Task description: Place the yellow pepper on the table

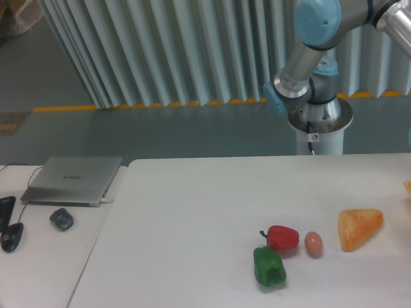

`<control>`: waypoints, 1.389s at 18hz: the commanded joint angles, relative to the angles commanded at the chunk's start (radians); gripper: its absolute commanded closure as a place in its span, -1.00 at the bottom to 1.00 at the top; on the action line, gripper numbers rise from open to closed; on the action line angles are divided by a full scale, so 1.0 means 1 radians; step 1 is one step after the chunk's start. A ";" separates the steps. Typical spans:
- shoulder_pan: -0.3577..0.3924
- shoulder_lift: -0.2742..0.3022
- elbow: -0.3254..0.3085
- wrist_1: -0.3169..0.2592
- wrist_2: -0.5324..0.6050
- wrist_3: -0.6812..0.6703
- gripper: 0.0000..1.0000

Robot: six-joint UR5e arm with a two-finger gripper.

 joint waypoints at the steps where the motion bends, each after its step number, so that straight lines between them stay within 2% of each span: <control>1: 0.000 0.005 0.000 -0.002 0.000 0.000 0.27; 5: 0.002 0.031 0.002 -0.006 -0.014 0.000 0.27; 9: 0.034 0.084 0.002 -0.109 -0.118 -0.024 0.27; 11: 0.058 0.116 -0.002 -0.193 -0.216 -0.054 0.27; 15: 0.058 0.156 -0.008 -0.296 -0.248 -0.103 0.27; 17: 0.054 0.176 -0.008 -0.345 -0.290 -0.222 0.27; 19: 0.045 0.193 -0.015 -0.370 -0.349 -0.293 0.27; 21: 0.019 0.219 -0.026 -0.368 -0.353 -0.349 0.27; 22: -0.023 0.221 -0.026 -0.364 -0.347 -0.526 0.27; 25: -0.092 0.222 -0.031 -0.356 -0.345 -0.687 0.27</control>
